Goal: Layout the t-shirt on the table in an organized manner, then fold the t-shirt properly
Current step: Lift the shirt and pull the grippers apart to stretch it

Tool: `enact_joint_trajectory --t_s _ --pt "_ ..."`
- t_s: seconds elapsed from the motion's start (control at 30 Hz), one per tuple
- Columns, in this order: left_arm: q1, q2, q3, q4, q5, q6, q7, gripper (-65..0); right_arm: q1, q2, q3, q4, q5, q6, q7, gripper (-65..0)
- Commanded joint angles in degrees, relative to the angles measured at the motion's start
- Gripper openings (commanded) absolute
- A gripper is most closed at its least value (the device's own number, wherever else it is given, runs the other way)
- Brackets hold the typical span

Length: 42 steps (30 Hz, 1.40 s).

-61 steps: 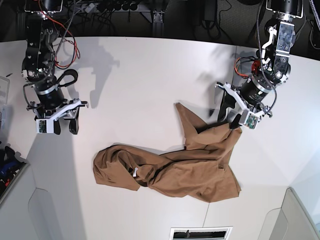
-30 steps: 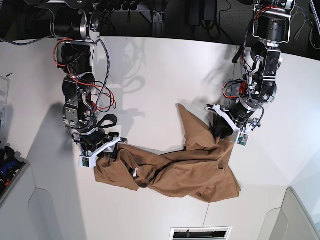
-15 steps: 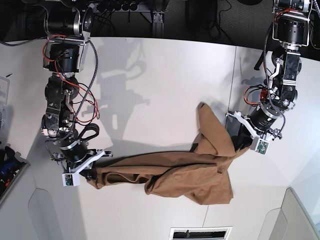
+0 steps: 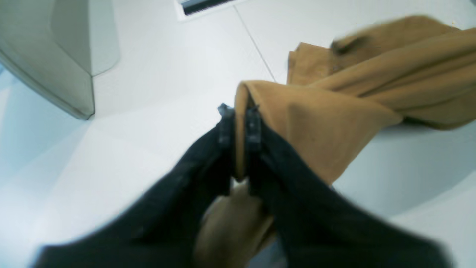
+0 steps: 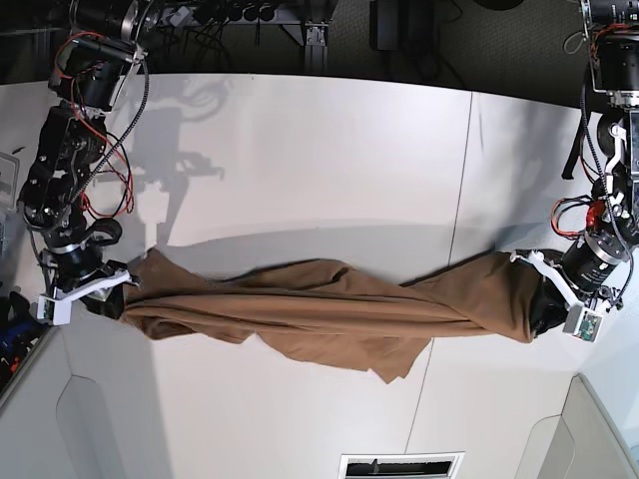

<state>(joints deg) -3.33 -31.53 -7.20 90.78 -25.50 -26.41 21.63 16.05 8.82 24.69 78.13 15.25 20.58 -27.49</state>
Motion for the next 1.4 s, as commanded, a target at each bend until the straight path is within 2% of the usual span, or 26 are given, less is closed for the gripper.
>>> enact_joint_trajectory --t_s 0.0,0.03,0.07,0.1,0.13,0.23,0.27,0.33,0.47,0.57,0.67,0.8,0.9,1.03,1.1,1.13,1.17,1.2,1.27,1.3,1.37 --pt "-0.85 -0.79 -0.63 0.83 -0.66 -0.24 -0.92 -46.3 0.44 0.59 0.68 1.14 1.09 0.22 1.33 -32.3" --pt "-0.68 -0.59 -0.63 0.79 -0.9 -0.28 -0.5 -39.1 -0.48 0.5 0.85 1.14 1.9 0.22 1.33 -24.2" --pt "-0.42 -0.42 -0.63 0.74 -1.18 -0.31 -0.15 -33.2 -1.4 0.5 0.85 1.14 3.04 0.24 1.31 -19.8" --pt "-0.17 -0.22 -0.63 0.74 -1.79 -0.24 1.03 -29.4 -2.29 0.48 0.85 1.16 4.28 0.28 1.29 -20.1" --pt "-0.15 -0.17 -0.63 0.76 -2.73 -0.17 3.54 -28.6 -3.15 0.35 0.85 1.16 5.55 0.39 1.29 -20.1" --pt "-0.09 -0.24 -0.72 0.76 -7.54 -0.72 11.74 -28.6 -5.64 -0.63 0.81 1.22 7.3 2.6 0.85 -20.1" --pt "0.22 -0.22 -0.92 0.76 -9.11 -2.14 13.07 -28.6 -6.51 -1.2 0.81 1.25 8.07 3.28 0.2 -20.1" --pt "1.88 -0.22 -1.97 0.76 -11.41 -3.96 13.27 -28.6 -8.66 -2.47 0.81 1.29 10.25 4.92 -0.59 -20.1" --pt "6.64 -0.2 -4.9 0.76 -13.81 -4.94 12.87 -28.6 -12.11 -6.84 0.79 1.27 11.76 7.34 -0.98 -20.1" --pt "9.33 0.15 -5.62 0.76 -14.01 -4.94 12.9 -28.6 -12.63 -9.62 0.79 1.25 10.49 7.28 1.2 -20.1" --pt "11.08 1.9 -5.62 0.74 -11.76 -5.16 12.28 -28.6 -12.5 -10.34 0.68 1.22 7.65 6.32 5.81 -20.1" --pt "11.41 4.09 -5.62 -0.68 -7.87 -4.68 8.5 -28.6 -10.75 -10.27 0.68 0.98 4.59 3.41 5.86 -20.1" --pt "11.41 4.22 -5.62 -2.86 -7.78 -3.78 5.86 -28.6 -9.11 -10.27 0.68 0.39 3.61 2.21 5.81 -20.1" --pt "11.41 4.22 -5.62 -5.53 -7.67 -3.61 5.31 -28.7 -6.29 -10.23 0.37 -3.87 1.46 2.29 5.84 -20.1" --pt "11.26 4.24 -5.62 -6.49 -7.65 -3.61 4.63 -30.3 -4.74 -10.25 -0.68 -7.21 1.42 3.34 5.86 -20.8" --pt "11.28 4.22 -5.62 -6.69 -7.63 -3.63 3.85 -33.7 -4.15 -10.25 -1.51 -8.7 1.42 3.65 5.86 -22.8" --pt "11.3 4.22 -5.62 -6.73 -7.32 -3.63 3.19 -39.2 -3.78 -10.25 -2.4 -9.88 1.38 3.65 6.1 -28.5" --pt "11.3 4.22 -5.62 -6.73 -6.21 -3.63 2.78 -46.7 -3.8 -10.27 -3.26 -10.47 1.2 3.65 6.6 -38.1" --pt "11.26 4.2 -5.62 -6.73 -3.63 -3.61 2.01 -61.1 -4.11 -10.32 -4.52 -10.45 1.25 3.72 6.73 -62.3" --pt "11.26 4.13 -5.62 -6.73 -2.56 -3.61 1.6 -65.0 -4.17 -10.36 -4.79 -10.32 1.25 4.09 6.67 -65.0" --pt "11.26 3.41 -5.64 -6.71 -1.73 -3.54 0.33 -65.0 -4.2 -10.43 -4.63 -9.46 1.49 7.06 5.77 -65.0"
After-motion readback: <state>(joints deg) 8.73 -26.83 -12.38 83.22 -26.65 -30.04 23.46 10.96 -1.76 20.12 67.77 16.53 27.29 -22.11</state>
